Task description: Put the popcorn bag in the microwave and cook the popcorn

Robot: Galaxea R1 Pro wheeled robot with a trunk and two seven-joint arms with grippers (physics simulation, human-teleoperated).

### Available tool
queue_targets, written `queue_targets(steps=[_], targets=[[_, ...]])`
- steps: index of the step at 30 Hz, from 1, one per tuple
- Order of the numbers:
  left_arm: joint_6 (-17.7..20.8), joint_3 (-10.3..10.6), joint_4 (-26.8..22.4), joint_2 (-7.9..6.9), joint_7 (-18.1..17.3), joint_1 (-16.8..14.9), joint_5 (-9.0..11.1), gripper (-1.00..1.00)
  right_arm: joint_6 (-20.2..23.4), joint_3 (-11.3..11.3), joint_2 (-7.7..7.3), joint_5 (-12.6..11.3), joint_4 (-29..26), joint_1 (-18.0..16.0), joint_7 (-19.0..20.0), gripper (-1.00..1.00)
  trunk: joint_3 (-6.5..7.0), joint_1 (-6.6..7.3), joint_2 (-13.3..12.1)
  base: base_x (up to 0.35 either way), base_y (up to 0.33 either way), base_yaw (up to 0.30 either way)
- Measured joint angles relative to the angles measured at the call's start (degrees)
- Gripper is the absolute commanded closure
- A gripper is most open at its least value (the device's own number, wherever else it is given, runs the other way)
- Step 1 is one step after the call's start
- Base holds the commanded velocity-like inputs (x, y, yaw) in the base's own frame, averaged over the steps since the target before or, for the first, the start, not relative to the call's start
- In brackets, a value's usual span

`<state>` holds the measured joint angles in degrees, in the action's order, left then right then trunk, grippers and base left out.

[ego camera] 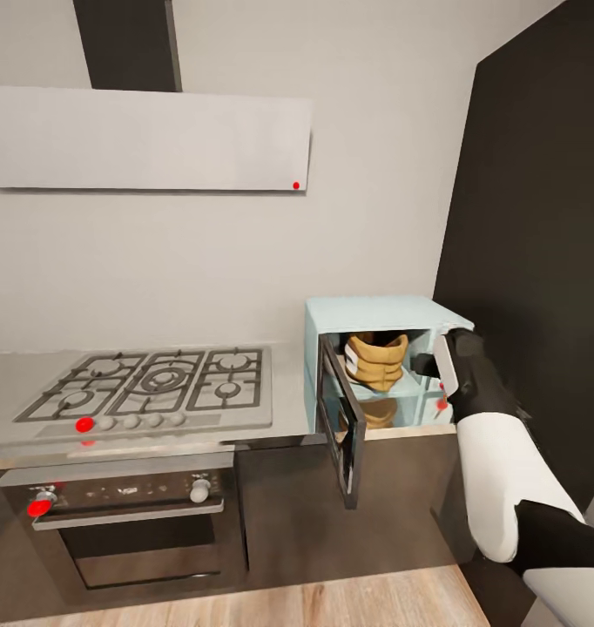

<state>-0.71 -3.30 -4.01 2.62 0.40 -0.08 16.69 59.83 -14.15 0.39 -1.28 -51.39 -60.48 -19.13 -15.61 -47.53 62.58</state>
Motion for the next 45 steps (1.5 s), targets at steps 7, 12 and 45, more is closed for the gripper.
queue_targets(steps=[7,12,45], targets=[[0.0,0.0,0.01,0.0,0.0,0.0,0.0,-1.0,-0.06,6.52,-0.23,-0.15,-0.04,6.21,3.36,-1.0,0.0,0.0,0.0,0.0,0.0,0.0],[0.0,0.0,0.0,0.0,0.0,0.0,-0.01,-1.0,-0.19,10.27,-0.61,0.62,-0.03,8.71,16.82,-1.0,0.01,0.0,0.0,0.0,0.0,0.0],[0.08,-0.08,-0.08,-0.02,0.04,0.0,0.17,-1.0,-42.04,10.56,-2.76,0.86,1.2,16.04,27.81,-1.0,0.01,0.02,0.01,0.026,0.0,0.0]])
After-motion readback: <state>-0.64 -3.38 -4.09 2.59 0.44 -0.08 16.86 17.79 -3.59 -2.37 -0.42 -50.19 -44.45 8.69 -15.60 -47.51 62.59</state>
